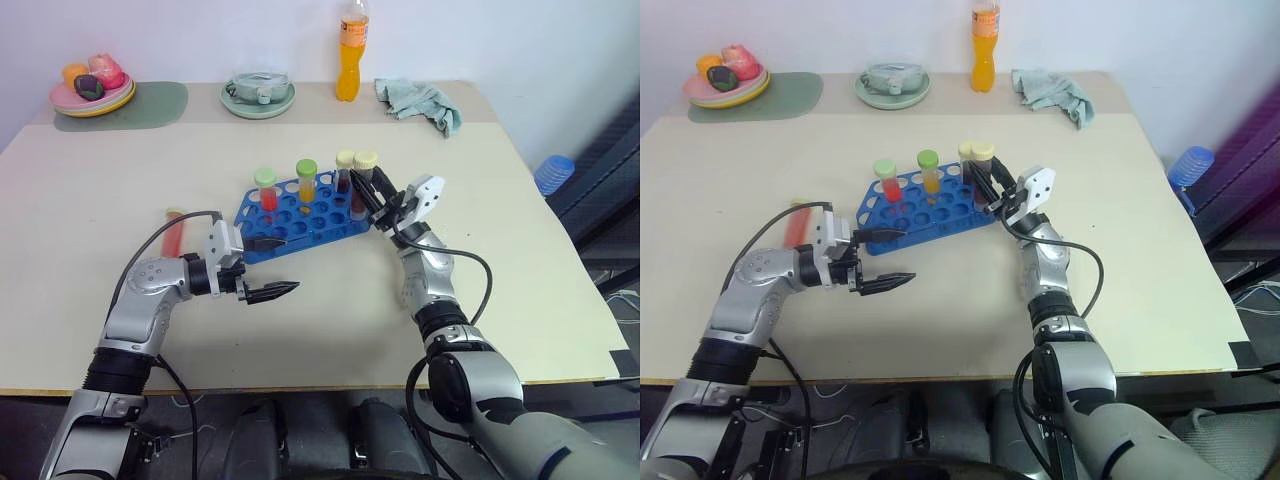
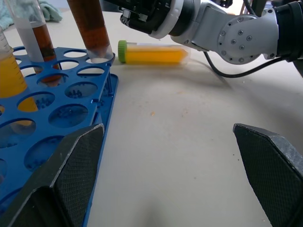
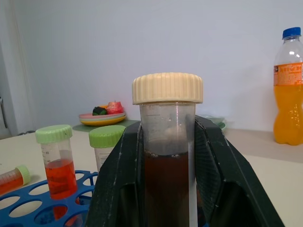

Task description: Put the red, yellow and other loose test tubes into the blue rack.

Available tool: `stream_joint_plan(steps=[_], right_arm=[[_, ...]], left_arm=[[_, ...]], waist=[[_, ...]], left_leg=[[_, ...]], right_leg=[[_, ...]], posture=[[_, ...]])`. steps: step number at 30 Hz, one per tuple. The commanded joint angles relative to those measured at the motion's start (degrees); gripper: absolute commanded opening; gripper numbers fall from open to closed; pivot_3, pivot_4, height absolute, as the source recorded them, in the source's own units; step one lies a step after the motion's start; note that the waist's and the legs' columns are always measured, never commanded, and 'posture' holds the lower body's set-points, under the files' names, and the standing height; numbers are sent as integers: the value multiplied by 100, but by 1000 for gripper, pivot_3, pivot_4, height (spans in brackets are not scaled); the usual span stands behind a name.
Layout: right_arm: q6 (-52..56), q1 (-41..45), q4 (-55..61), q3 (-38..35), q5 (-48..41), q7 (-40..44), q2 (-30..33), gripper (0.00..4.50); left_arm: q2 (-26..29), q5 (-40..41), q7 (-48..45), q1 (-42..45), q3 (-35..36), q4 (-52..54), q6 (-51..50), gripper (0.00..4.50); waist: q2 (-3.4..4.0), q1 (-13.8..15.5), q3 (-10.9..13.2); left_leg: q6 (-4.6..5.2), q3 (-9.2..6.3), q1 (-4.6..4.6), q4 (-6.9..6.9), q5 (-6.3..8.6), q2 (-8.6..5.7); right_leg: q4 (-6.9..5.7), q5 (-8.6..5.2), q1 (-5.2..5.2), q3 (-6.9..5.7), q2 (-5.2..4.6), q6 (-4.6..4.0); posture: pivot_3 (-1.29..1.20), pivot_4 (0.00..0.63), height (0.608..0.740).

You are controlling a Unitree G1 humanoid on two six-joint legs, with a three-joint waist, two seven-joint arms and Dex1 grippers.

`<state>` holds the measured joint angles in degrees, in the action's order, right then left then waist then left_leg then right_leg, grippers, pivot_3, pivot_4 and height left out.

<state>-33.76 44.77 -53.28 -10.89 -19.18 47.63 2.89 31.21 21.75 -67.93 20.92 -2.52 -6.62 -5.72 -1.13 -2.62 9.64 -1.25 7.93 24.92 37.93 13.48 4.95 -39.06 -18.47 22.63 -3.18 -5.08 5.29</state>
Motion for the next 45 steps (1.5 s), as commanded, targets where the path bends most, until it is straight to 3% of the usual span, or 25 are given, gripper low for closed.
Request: stream_joint_plan(steps=[1, 30, 34, 35, 37, 40, 41, 45], right_arm=[[104, -83, -282, 69, 148, -4, 26, 805], [25, 127, -548, 20, 196, -45, 22, 805], [164, 99, -423, -80, -52, 286, -29, 805], [137, 92, -408, -75, -47, 297, -27, 1827], [65, 87, -399, -71, -4, 237, -31, 2560], [-114, 49, -334, 78, 237, 156, -7, 4152], [-96, 34, -271, 91, 252, 109, -18, 4463], [-87, -78, 105, 235, 448, -176, 34, 4463]], left_arm=[[-16, 24, 26, 13, 76, 51, 96, 4500], [-11, 57, 93, -8, 95, 135, 46, 4500], [-15, 59, 96, -6, 96, 117, 50, 4500], [-15, 60, 96, -6, 95, 116, 50, 4500], [-17, 65, 95, -6, 93, 115, 48, 4500], [-24, 73, 94, -10, 93, 116, 48, 4500], [-25, 73, 94, -14, 92, 116, 49, 4500], [-60, 69, 116, -28, 86, 107, 72, 4500]], waist=[[0, 0, 0], [4, 1, 3], [4, 1, 3], [4, 2, 3], [5, -3, 3], [7, 3, 5], [7, 3, 5], [7, 7, 5]], left_leg=[[0, 0, 0, 0, 0, 0], [-1, 3, 0, -6, 0, 0], [-1, 3, 0, -6, 0, 0], [-1, 3, 0, -6, 0, 0], [-1, 4, 0, -6, 0, 0], [-1, 3, 0, -7, -1, 0], [-1, 3, 0, -7, -1, 0], [-1, 3, 0, -7, -1, -1]], right_leg=[[0, 0, 0, 0, 0, 0], [3, 0, 3, 2, -1, 0], [3, 0, 3, 2, -1, 0], [3, 0, 3, 2, -1, 0], [4, 0, 3, 2, -1, 0], [3, 0, 4, 2, -1, 0], [4, 0, 4, 2, -1, 0], [4, 0, 4, 2, -2, 0]], posture=[[0, 150, 740], [0, 150, 740], [0, 150, 740], [0, 150, 740], [0, 150, 740], [0, 150, 740], [0, 150, 740], [0, 150, 740]])
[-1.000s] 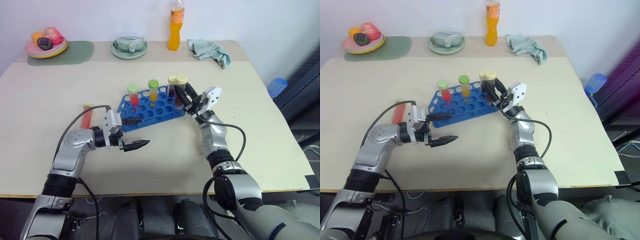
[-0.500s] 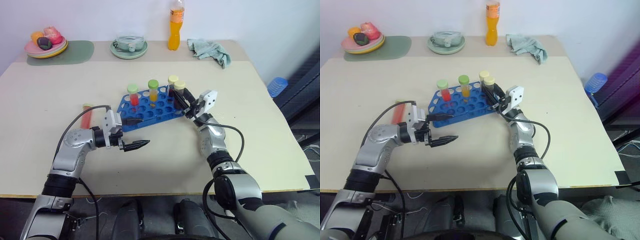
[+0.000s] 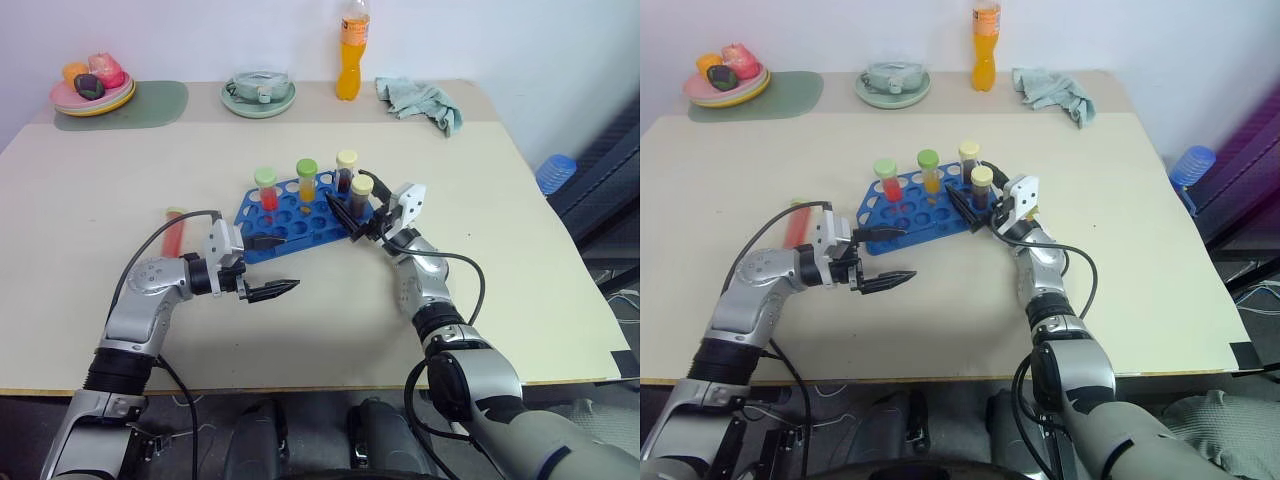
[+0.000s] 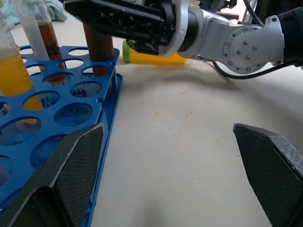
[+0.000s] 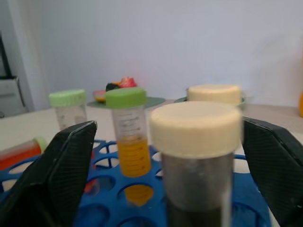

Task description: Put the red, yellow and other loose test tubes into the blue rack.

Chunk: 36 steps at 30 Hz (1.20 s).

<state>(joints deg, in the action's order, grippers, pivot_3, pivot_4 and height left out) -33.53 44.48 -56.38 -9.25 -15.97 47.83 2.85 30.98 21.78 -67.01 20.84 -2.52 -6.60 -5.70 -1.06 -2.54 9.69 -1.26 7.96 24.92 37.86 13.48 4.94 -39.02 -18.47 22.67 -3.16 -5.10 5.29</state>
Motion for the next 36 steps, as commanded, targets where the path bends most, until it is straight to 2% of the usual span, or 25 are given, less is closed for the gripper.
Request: stream_joint_plan(steps=[1, 7, 9, 12, 14, 16, 19, 25, 30, 36], right_arm=[[-8, -147, 798, 121, 197, -343, 100, 4463], [1611, -834, 3371, 460, 568, -1036, 703, 4463], [2749, -1163, 4409, 474, 400, -1242, 981, 4463], [5062, -1611, 6076, 440, 198, -1428, 1785, 4463], [6773, -1643, 6751, 427, -145, -1395, 2398, 4463], [7823, -1589, 7080, 402, -422, -1317, 2824, 4463], [8871, -1358, 7135, 513, -477, -1436, 3211, 4463], [10586, 85, 5789, 1052, -395, -1417, 3561, 4463], [10688, 849, 4809, 1571, -191, -1260, 3599, 4463], [10557, 1170, 4141, 1947, -26, -1139, 3495, 4463]], left_arm=[[-82, 119, 21, -60, 117, 116, 112, 4500], [-156, 381, -145, -328, 201, 338, 105, 4500], [-130, 433, -218, -382, 210, 378, 88, 4500], [-63, 564, -424, -433, 237, 412, -12, 4500], [-61, 545, -452, -384, 224, 351, -1, 4500], [-88, 517, -472, -298, 197, 262, 31, 4500], [-151, 493, -485, -185, 160, 179, 53, 4500], [-238, 453, -699, 81, 54, -70, 38, 4500], [-277, 406, -786, 198, 43, -187, 73, 4500], [-349, 227, -604, 209, 31, -162, 237, 4500]], waist=[[0, 0, 0], [6, 9, 4], [6, 16, 3], [6, 26, 4], [7, 25, 4], [7, 15, 4], [7, 5, 4], [7, 17, 4], [7, 50, 4], [7, 95, 4]], left_leg=[[0, -1, 0, 0, 0, 0], [0, -11, 4, -1, 0, 0], [0, -12, 6, -1, 0, -1], [1, -15, 12, 0, 1, -2], [2, -18, 15, 1, 2, -4], [6, -18, 15, 0, 4, -4], [41, -20, 15, -3, 24, -2], [42, -15, 23, 1, 24, -4], [33, -4, 48, 2, 19, -4], [11, 10, 52, 1, 6, -4]], right_leg=[[0, 0, 0, 0, 0, 0], [-1, 0, 5, 3, -3, 0], [0, 0, 7, 3, -3, 0], [2, 0, 11, 3, -5, 0], [4, 0, 12, 3, -6, 0], [4, 0, 13, 3, -7, -2], [4, -1, 15, 1, -4, -3], [3, -1, 26, 2, -3, -2], [6, -1, 48, 1, -3, -2], [8, 0, 52, 2, -4, -1]], posture=[[0, 150, 740], [0, 150, 740], [0, 150, 740], [0, 150, 740], [0, 150, 740], [0, 150, 740], [0, 150, 740], [0, 150, 740], [0, 150, 740], [0, 150, 740]])
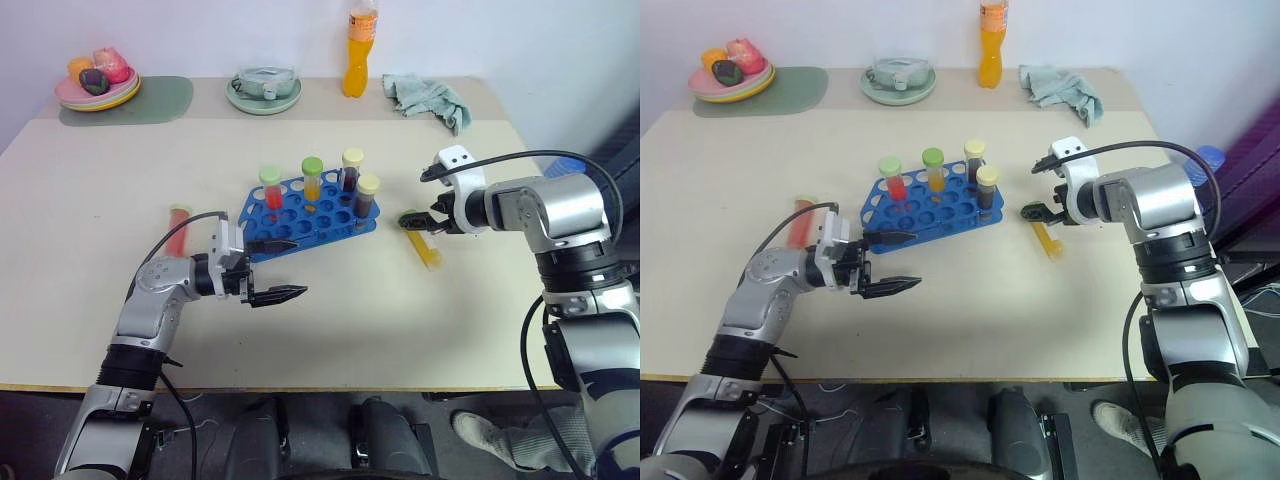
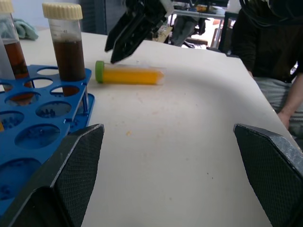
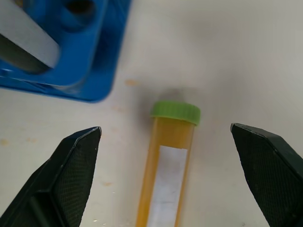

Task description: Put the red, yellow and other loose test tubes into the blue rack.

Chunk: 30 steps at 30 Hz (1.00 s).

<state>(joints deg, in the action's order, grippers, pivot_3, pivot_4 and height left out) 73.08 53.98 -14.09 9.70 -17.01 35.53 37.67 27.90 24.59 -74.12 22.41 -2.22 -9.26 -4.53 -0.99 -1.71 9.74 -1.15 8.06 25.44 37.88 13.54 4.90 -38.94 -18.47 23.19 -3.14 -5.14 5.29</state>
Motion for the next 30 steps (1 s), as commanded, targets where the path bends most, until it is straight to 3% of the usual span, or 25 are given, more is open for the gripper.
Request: stream_joint_plan(steps=[1, 15, 18, 27, 30], right_arm=[[-127, 236, -146, 77, 97, 100, -3, 4463], [-583, 571, -1094, 606, 575, 404, -207, 4463], [-534, 556, -1062, 764, 621, 599, -164, 3675], [-578, 451, -1026, 868, 821, 775, -135, 3675], [-586, 431, -1006, 881, 867, 795, -155, 2832]], left_arm=[[-47, -55, 126, 49, -6, 139, 102, 4500], [-33, -268, 458, -34, -23, 192, 237, 4500], [-29, -268, 461, -72, -9, 196, 258, 4500], [-41, -268, 500, -152, -9, 236, 270, 4500], [-50, -262, 499, -135, -14, 218, 275, 4500]], waist=[[0, 15, 0], [0, 71, 0], [0, 66, 0], [0, 68, 0], [0, 68, 0]], left_leg=[[0, 0, 0, 0, 0, 0], [0, 7, 1, 0, 0, 1], [0, 7, 1, 0, 0, 1], [-1, 6, 1, 0, 0, 1], [-1, 7, 1, 0, 0, 1]], right_leg=[[0, 0, 0, 0, 0, 0], [0, 0, 3, 1, 0, 0], [0, 0, 3, 1, 0, 0], [-1, 0, 4, 1, 0, 0], [-1, 0, 4, 1, 0, 0]], posture=[[0, 150, 740], [0, 150, 740], [0, 150, 740], [0, 150, 740], [0, 150, 740]])
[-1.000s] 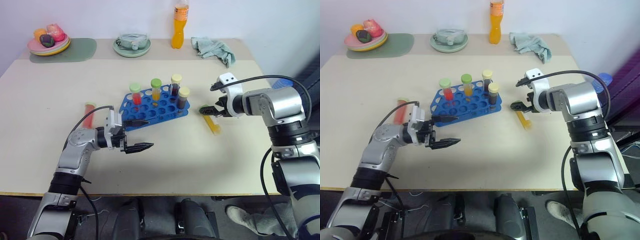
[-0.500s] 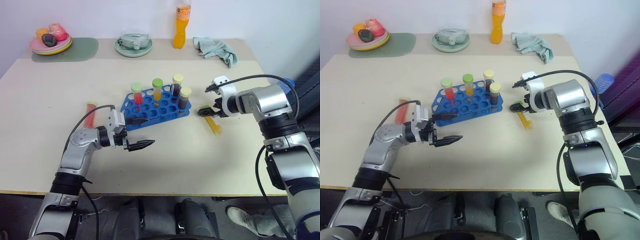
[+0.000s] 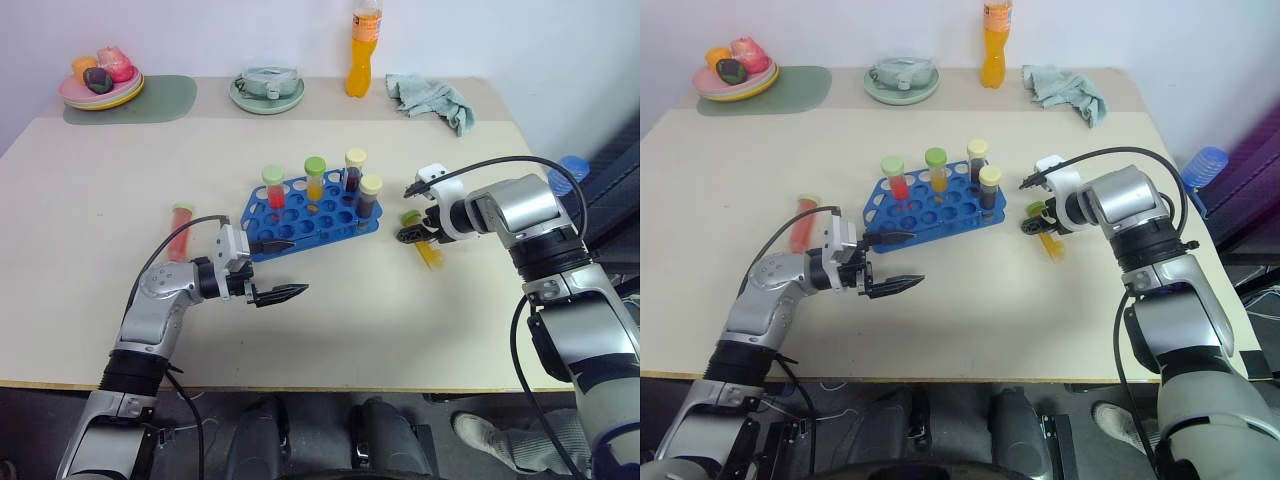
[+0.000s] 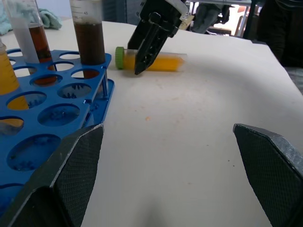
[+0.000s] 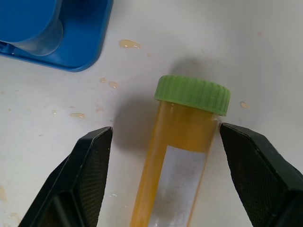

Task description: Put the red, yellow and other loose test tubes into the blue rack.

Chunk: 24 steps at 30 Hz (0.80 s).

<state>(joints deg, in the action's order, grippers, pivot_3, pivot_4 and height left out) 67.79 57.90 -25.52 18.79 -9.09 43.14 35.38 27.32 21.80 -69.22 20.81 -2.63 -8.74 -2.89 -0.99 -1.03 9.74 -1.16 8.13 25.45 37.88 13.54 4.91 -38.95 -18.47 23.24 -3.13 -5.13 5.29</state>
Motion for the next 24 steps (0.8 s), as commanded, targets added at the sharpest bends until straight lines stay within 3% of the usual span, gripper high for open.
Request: stream_joint_plan(steps=[1, 4, 9, 14, 20, 22, 24], right_arm=[[-56, 38, 138, -27, 83, 45, 67, 2323], [-56, 27, 161, -32, 111, 66, 63, 862], [-195, -85, 524, 7, 128, 208, 138, 862], [-490, -647, 1931, -59, -151, 734, 526, 862], [-210, -1558, 3775, -944, -1112, 1060, 681, 862], [-415, -1913, 4203, -1270, -1389, 1045, 536, 862], [-1088, -2259, 4404, -1767, -1749, 938, -23, 862]], left_arm=[[9, 18, 9, 34, 25, 160, 112, 4500], [9, 24, 22, 47, 21, 178, 90, 4500], [2, 37, 38, 48, 15, 184, 80, 4500], [-59, 148, 183, 22, 157, 254, 80, 4500], [-133, 297, 572, -75, 378, 437, -89, 4500], [-148, 343, 739, -143, 447, 540, -180, 4500], [-87, 390, 756, -268, 491, 647, -233, 4500]], waist=[[0, -1, 0], [0, -1, 0], [0, 2, 0], [0, 23, 0], [-1, 23, 0], [-2, 32, 0], [-5, 7, -2]], left_leg=[[0, 0, 0, 0, 0, 0], [0, 0, 0, 0, 0, 0], [0, 0, 0, 0, 0, 0], [0, -2, 2, 1, 0, 0], [0, -10, 2, 1, 0, 0], [1, -12, 2, 1, 0, -1], [1, -22, -1, 0, 1, 0]], right_leg=[[0, 0, 0, 0, 0, 0], [0, 0, 0, 0, 0, 0], [0, 0, 0, 0, 0, 0], [1, 0, 0, 0, 0, 0], [1, 0, -2, -1, 0, 0], [4, 0, -5, -2, 0, 0], [7, 0, -8, -2, 1, 0]], posture=[[0, 150, 740], [0, 150, 740], [0, 150, 740], [0, 150, 740], [0, 150, 740], [0, 150, 740], [0, 150, 740]])
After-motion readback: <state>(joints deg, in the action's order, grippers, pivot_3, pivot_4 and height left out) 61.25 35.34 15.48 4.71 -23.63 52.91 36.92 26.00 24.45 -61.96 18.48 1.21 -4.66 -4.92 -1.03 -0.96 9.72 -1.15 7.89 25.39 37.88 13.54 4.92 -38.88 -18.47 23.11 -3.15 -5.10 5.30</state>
